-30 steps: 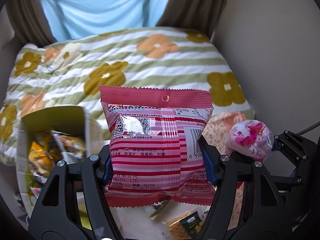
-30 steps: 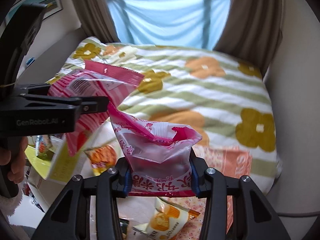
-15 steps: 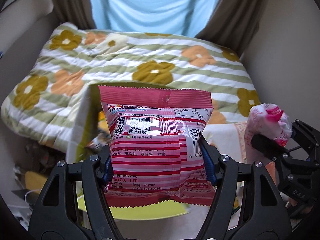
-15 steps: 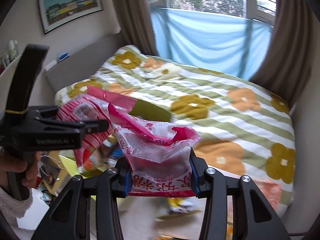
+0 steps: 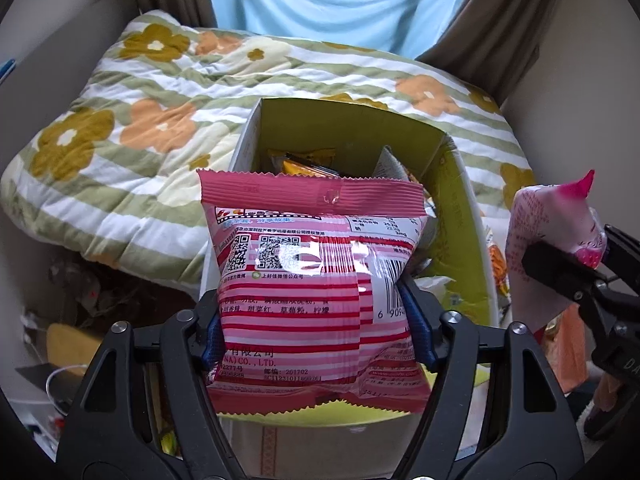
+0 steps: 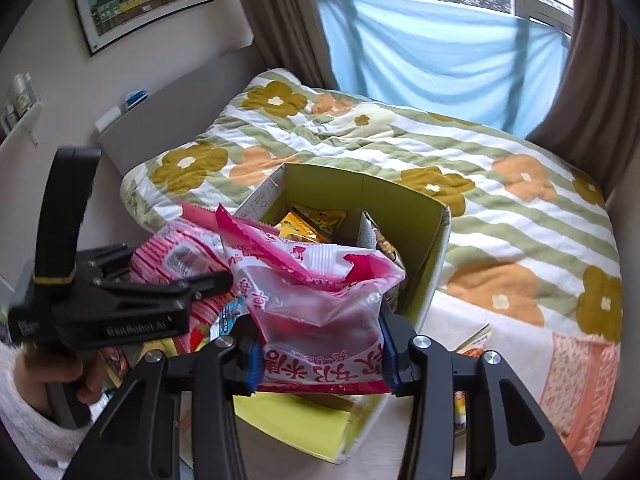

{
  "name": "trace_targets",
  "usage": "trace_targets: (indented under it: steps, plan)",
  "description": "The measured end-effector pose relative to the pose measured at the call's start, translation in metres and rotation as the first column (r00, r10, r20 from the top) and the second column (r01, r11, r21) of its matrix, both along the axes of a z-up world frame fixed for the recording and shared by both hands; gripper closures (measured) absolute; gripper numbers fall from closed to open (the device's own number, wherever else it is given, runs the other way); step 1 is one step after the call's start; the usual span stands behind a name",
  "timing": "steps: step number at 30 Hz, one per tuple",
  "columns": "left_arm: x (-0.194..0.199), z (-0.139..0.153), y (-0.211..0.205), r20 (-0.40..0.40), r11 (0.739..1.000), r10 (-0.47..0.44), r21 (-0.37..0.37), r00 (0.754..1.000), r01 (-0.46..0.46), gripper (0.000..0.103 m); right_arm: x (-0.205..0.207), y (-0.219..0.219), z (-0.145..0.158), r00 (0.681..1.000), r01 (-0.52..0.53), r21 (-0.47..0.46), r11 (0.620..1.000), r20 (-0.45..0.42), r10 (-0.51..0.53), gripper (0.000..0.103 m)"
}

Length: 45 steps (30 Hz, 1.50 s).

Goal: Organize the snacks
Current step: 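Carry both pink packets into the yellow box and open both tools, then move both tools back over the remaining packets on the bed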

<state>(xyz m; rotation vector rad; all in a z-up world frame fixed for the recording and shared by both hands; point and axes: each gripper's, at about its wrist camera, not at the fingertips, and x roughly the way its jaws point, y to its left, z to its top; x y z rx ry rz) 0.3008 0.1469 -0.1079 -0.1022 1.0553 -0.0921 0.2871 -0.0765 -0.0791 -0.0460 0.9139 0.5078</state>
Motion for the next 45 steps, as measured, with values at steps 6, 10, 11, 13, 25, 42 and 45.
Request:
trace_targets:
  steps: [6,10,11,13,25,42,45]
  plan:
    - [-0.014,-0.006,0.007,0.058,1.000,-0.019,0.000,0.998,0.020,0.000,-0.003,0.001,-0.007,0.995,0.096,0.002,0.995,-0.032,-0.096,0.061]
    - [-0.023,-0.007,0.015,0.063,1.000,-0.016,-0.001,0.998,0.016,0.000,-0.006,0.001,-0.016,0.989,0.132,-0.018,0.991,-0.066,-0.133,0.061]
    - [-0.026,-0.007,0.018,0.067,1.000,-0.011,-0.009,0.998,0.012,0.000,-0.007,0.002,-0.018,0.988,0.134,-0.026,0.991,-0.073,-0.136,0.061]
    - [-0.028,-0.008,0.023,0.065,0.999,-0.011,-0.033,0.998,0.013,0.000,-0.007,0.005,-0.025,0.985,0.136,-0.035,0.990,-0.098,-0.139,0.061]
    - [-0.027,-0.010,0.035,0.035,0.999,-0.030,-0.043,0.999,0.031,0.000,-0.011,0.016,-0.047,0.974,0.152,-0.047,0.987,-0.164,-0.158,0.006]
    - [-0.022,0.005,-0.003,0.059,0.981,-0.169,-0.090,0.984,0.174,0.000,-0.046,-0.023,-0.022,0.948,0.294,-0.090,0.951,-0.096,-0.302,0.006]
    - [-0.024,0.013,-0.020,0.079,0.973,-0.203,-0.093,0.976,0.210,0.000,-0.050,-0.041,-0.010,0.941,0.325,-0.101,0.940,-0.070,-0.332,0.006]
